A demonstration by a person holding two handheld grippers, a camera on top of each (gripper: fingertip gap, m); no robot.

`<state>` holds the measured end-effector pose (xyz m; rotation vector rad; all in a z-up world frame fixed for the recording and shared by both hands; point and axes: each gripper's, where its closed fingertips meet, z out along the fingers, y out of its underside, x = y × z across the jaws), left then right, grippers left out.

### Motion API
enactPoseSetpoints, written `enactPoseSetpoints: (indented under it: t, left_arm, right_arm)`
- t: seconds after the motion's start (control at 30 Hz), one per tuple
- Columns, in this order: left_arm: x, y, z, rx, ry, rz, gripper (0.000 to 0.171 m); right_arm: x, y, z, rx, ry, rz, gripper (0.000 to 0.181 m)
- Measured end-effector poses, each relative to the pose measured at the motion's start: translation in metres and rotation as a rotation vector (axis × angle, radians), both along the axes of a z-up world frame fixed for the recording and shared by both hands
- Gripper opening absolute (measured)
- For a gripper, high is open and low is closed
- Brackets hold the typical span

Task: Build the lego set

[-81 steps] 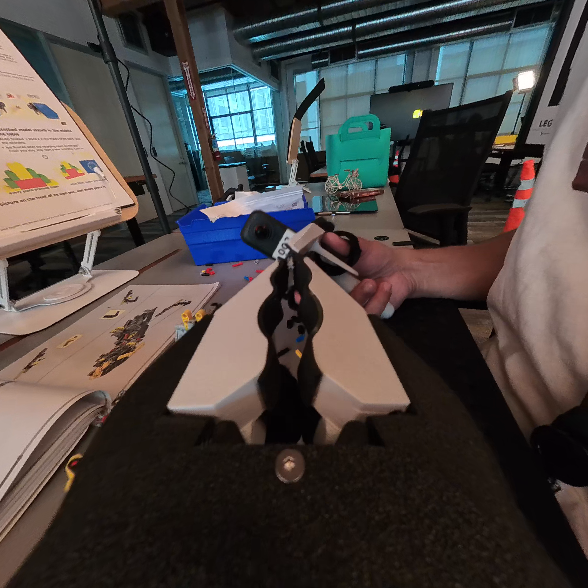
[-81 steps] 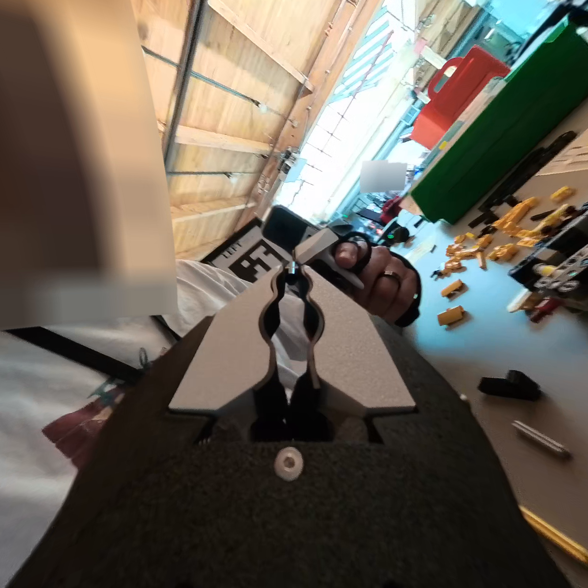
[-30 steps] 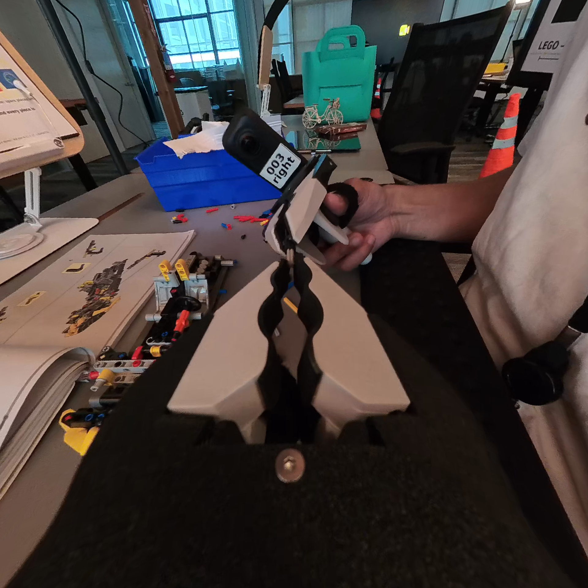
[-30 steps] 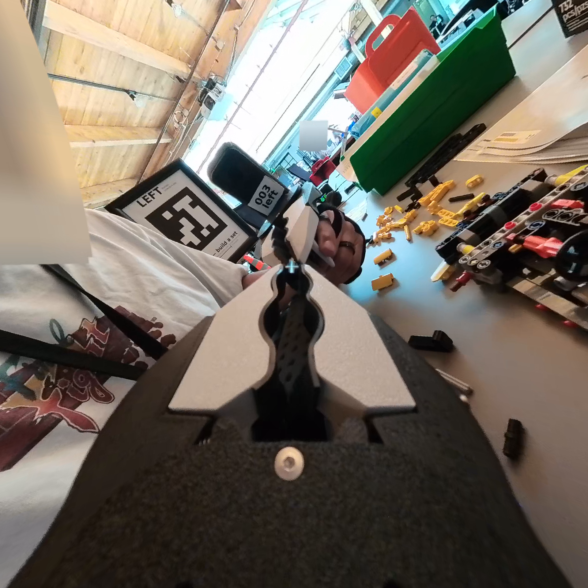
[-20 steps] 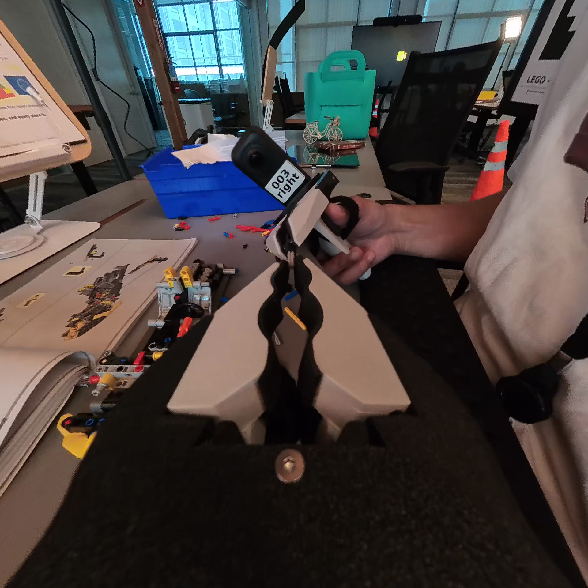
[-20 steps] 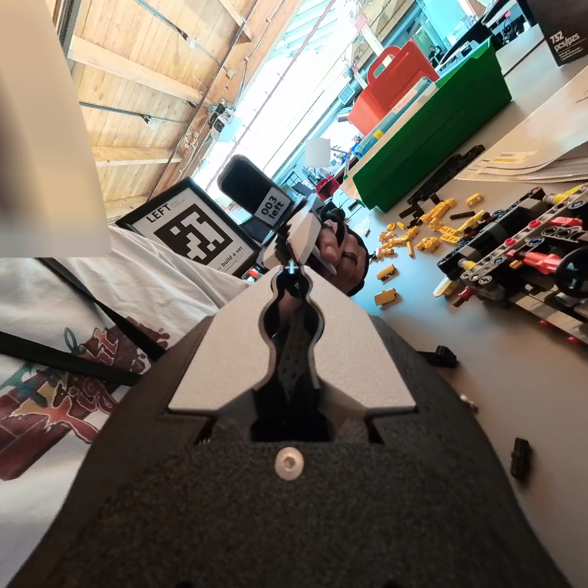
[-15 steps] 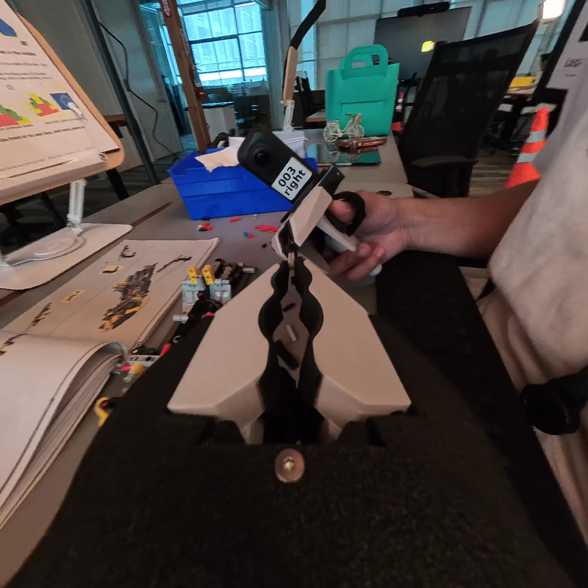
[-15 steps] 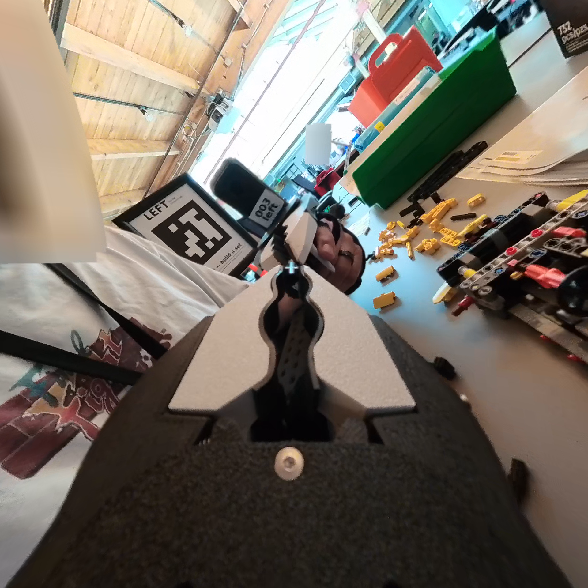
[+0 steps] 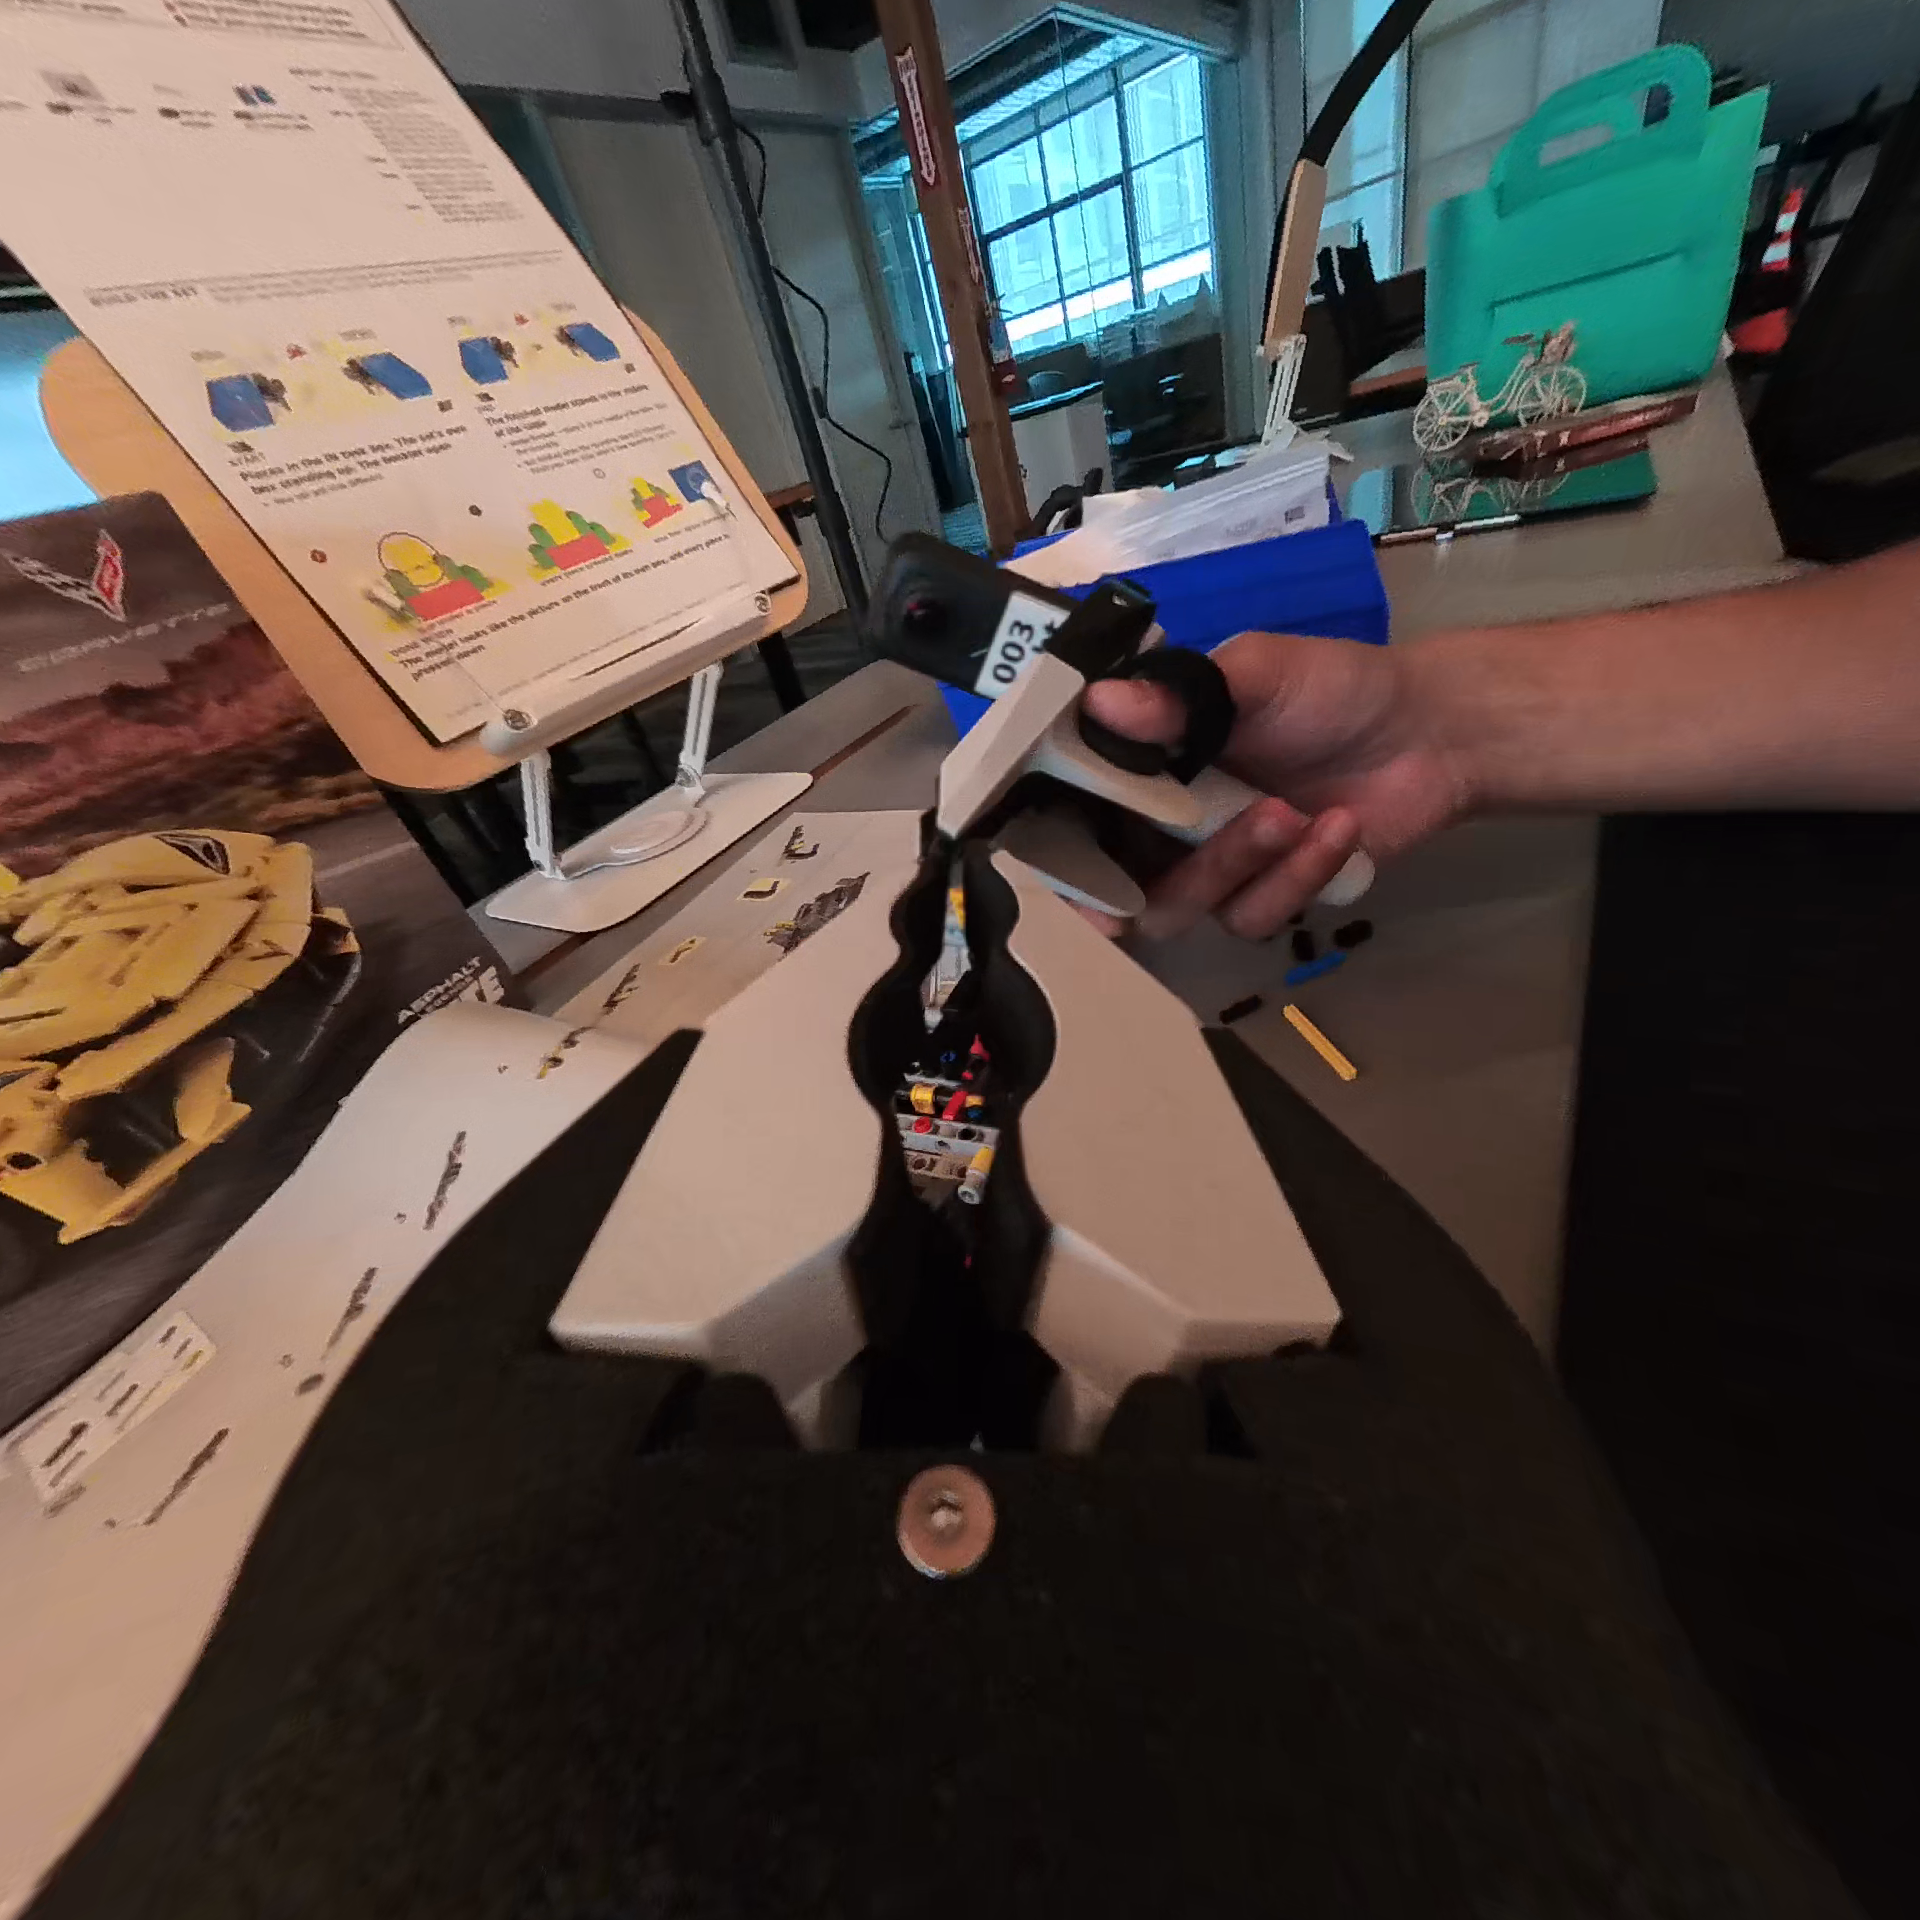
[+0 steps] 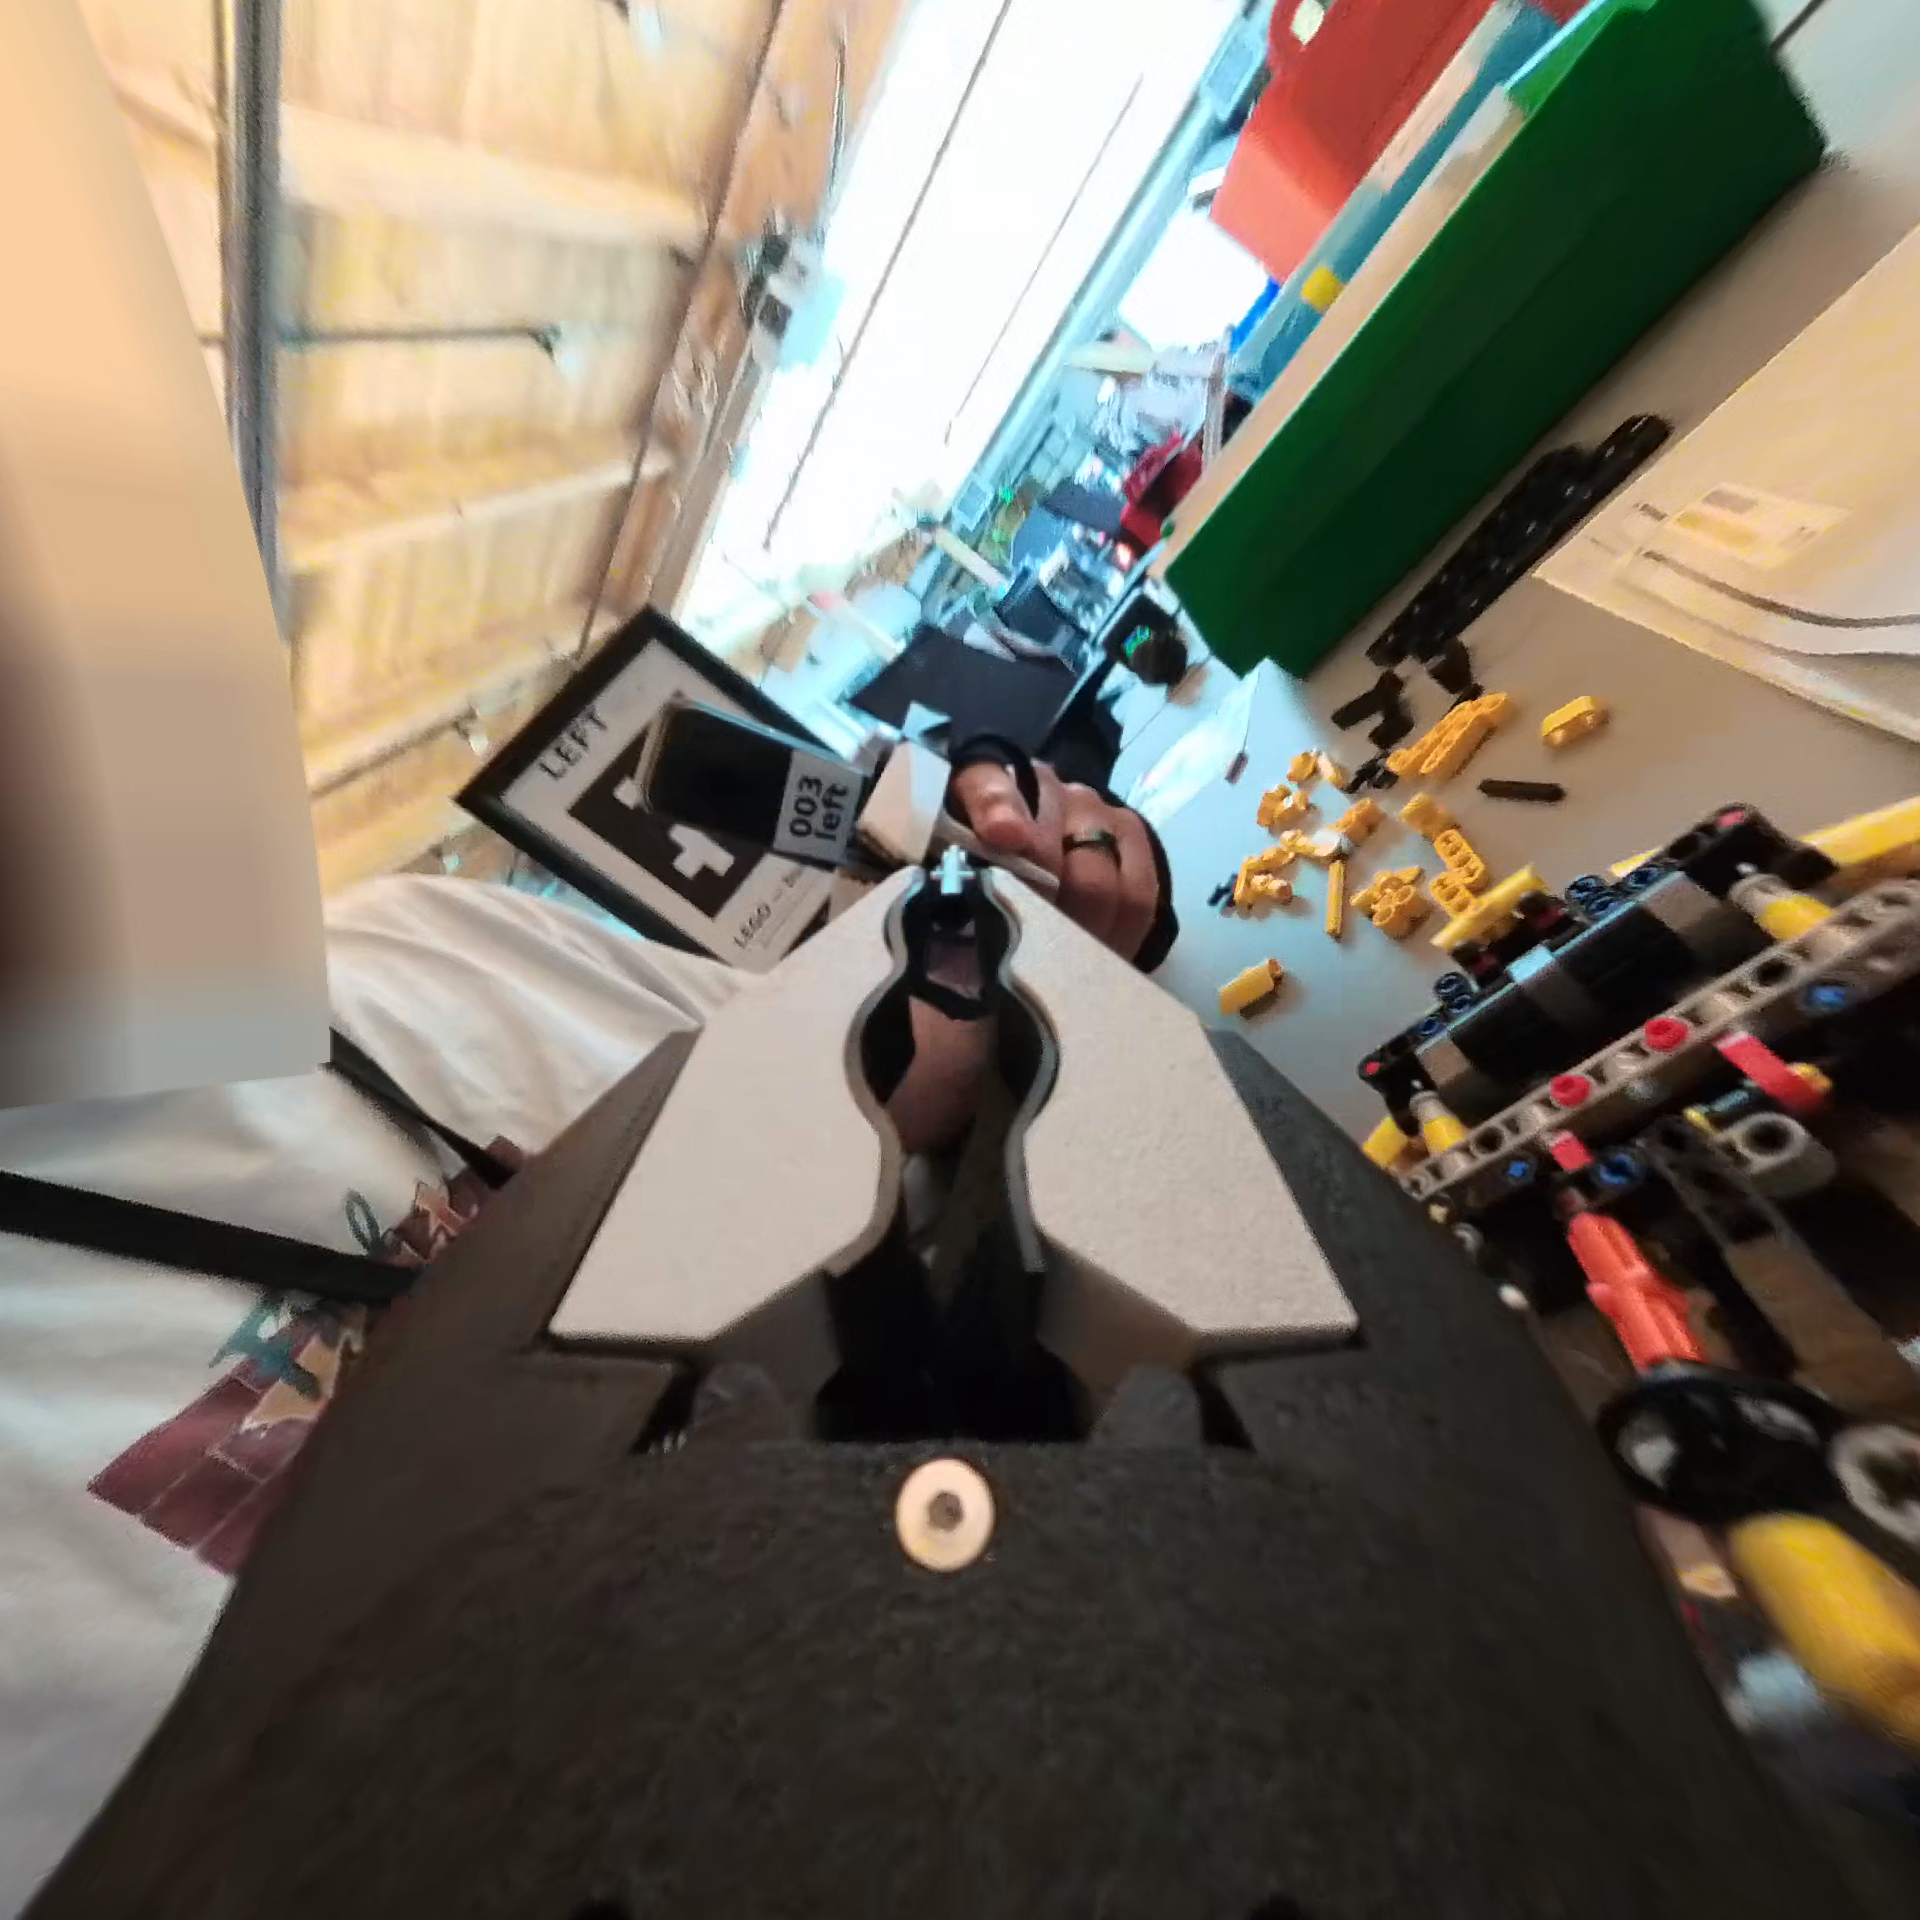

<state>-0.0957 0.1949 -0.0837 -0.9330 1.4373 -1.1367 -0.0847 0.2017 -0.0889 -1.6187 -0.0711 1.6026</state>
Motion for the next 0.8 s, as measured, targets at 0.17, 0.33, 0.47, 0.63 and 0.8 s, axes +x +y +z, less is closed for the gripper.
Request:
enactPoseSetpoints:
  t: [0.17, 0.33, 0.47, 0.63, 0.8]
  left_arm:
    - [0.009, 0.010, -0.015, -0.083, 0.101, 0.035, 0.004]
    - [0.039, 0.044, -0.001, -0.128, 0.212, 0.040, 0.010]
    - [0.055, 0.072, 0.003, -0.152, 0.385, -0.133, 0.027]
    - [0.043, 0.077, -0.033, 0.065, 0.298, -0.106, 0.027]
    - [0.047, 0.061, -0.021, 0.262, 0.203, -0.064, 0.022]
  right_arm:
    - [0.027, 0.002, -0.004, 0.015, -0.033, -0.129, 0.006]
    - [0.041, 0.039, 0.011, -0.139, -0.012, -0.129, 0.006]
    - [0.053, 0.066, 0.017, -0.154, -0.049, -0.138, 0.006]
    - [0.049, 0.046, -0.010, -0.178, -0.055, -0.120, 0.007]
    - [0.042, 0.042, -0.001, -0.124, -0.151, -0.107, 0.006]
